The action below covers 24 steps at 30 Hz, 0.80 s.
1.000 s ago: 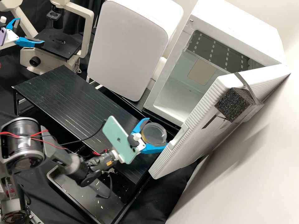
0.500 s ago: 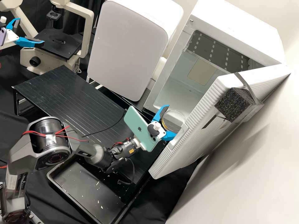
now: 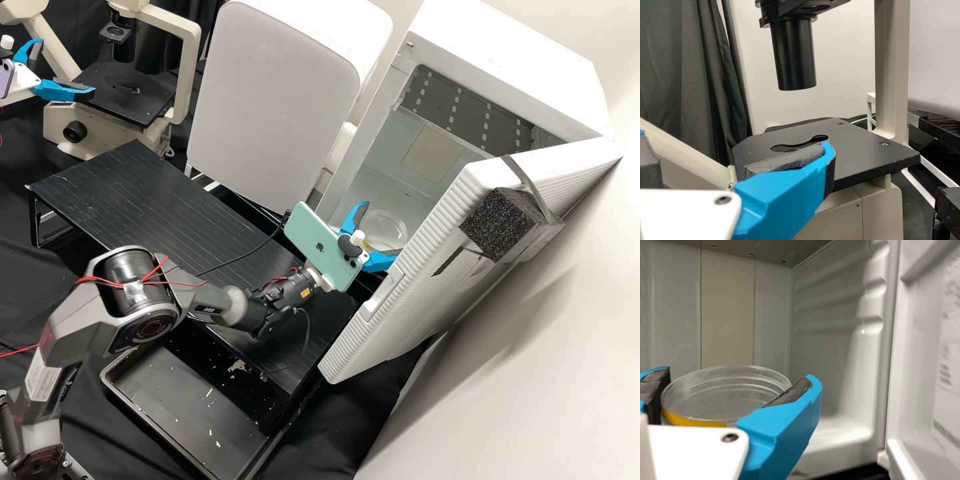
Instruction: Place the petri dish in the incubator
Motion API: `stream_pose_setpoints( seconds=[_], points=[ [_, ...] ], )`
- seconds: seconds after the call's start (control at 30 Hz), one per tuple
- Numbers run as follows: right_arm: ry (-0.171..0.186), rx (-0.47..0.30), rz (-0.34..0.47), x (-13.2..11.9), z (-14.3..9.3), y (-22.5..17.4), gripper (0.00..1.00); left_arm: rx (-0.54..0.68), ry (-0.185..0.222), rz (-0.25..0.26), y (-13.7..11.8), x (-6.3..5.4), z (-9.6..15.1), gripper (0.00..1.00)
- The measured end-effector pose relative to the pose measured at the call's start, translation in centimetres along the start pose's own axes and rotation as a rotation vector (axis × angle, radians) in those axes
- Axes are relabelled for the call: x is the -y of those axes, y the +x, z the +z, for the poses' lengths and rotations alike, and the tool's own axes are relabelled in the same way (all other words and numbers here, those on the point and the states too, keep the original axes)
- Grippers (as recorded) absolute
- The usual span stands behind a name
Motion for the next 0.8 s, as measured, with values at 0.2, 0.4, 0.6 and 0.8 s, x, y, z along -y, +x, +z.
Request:
stream_pose_setpoints(
  seconds=[0.2, 0.4, 0.6, 0.8],
  points=[
    [-0.010, 0.017, -0.002, 0.6, 0.5, 2.0, 0.00, 0.000, 0.000, 0.000, 0.0, 0.0, 0.0, 1.00],
    [-0.009, 0.032, -0.031, 1.8, 1.1, 3.7, 0.00, 0.000, 0.000, 0.000, 0.0, 0.0, 0.0, 1.00],
    [-0.007, 0.082, -0.083, 3.2, 2.1, 4.6, 0.00, 0.000, 0.000, 0.000, 0.0, 0.0, 0.0, 1.00],
    [-0.004, 0.083, -0.088, 3.7, 2.5, 5.1, 0.00, 0.000, 0.000, 0.000, 0.0, 0.0, 0.0, 1.00]
  ],
)
